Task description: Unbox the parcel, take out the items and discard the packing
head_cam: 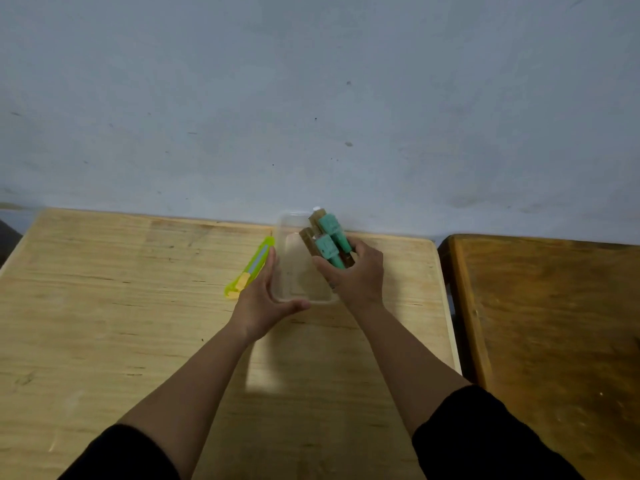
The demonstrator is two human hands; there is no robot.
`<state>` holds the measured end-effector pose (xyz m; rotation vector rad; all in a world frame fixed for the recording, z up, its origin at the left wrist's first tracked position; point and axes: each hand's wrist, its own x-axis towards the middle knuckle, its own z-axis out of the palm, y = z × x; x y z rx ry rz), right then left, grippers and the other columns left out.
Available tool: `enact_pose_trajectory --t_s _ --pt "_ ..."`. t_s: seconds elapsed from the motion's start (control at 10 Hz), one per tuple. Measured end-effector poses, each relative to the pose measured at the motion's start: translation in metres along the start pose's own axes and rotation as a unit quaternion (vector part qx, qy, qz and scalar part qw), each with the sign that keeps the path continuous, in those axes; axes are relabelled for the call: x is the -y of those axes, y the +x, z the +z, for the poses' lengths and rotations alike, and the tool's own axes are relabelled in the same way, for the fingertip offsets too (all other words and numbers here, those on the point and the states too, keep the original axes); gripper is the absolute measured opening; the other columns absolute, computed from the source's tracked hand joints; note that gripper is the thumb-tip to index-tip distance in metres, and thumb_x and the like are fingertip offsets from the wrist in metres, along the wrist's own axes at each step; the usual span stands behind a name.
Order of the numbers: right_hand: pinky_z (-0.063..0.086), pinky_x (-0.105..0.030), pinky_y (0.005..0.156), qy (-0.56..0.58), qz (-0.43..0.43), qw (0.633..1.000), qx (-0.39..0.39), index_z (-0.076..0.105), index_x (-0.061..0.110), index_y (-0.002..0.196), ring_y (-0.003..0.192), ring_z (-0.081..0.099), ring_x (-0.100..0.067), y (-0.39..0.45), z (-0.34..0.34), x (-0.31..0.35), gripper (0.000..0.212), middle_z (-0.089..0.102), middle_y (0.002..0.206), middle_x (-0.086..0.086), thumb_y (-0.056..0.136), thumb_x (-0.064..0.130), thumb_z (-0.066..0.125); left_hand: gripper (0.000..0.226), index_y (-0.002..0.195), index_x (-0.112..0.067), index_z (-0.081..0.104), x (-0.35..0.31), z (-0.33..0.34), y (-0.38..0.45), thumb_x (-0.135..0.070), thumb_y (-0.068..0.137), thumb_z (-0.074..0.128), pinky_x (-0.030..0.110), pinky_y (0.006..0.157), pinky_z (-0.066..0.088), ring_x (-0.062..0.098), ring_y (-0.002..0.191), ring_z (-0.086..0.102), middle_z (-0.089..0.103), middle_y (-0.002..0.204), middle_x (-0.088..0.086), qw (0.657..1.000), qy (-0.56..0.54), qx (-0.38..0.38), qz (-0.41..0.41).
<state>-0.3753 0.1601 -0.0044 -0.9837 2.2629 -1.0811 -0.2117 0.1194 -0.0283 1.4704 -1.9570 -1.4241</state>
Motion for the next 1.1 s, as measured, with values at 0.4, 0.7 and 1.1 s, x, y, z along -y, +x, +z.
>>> enact_pose_trajectory --t_s 0.4,0.7,1.1 --pt "0.032 -0.045 0.098 -0.123 0.042 0.991 -0.031 0.057 0.016 0.111 0.123 0.035 -0.022 -0.001 0.032 0.017 0.068 0.059 0.116 -0.001 0.060 0.059 0.068 0.123 0.147 -0.034 -0.002 0.004 -0.003 0.006 -0.038 0.059 0.084 0.022 0.101 0.033 0.012 0.139 0.028 0.023 0.154 -0.008 1.000 -0.021 0.023 -0.006" --pt "0.026 -0.042 0.104 -0.103 -0.005 0.994 0.040 0.052 0.024 0.129 0.132 0.032 -0.019 -0.010 0.030 -0.002 0.050 0.058 0.128 0.002 0.083 0.043 0.059 0.124 0.147 -0.033 -0.004 0.004 -0.004 0.006 -0.040 0.058 0.083 0.025 0.108 0.032 0.009 0.139 0.024 0.021 0.154 -0.010 0.999 -0.012 0.031 0.008" --pt "0.049 -0.024 0.084 0.000 -0.106 0.994 -0.037 0.065 0.015 0.106 0.094 0.060 -0.014 -0.074 -0.001 -0.024 0.031 0.062 0.104 -0.005 0.080 0.017 0.050 0.092 0.141 -0.010 0.030 -0.025 -0.002 -0.032 -0.032 0.067 0.080 0.037 0.102 0.041 0.018 0.124 0.045 0.045 0.133 -0.003 0.997 0.016 -0.070 0.015"
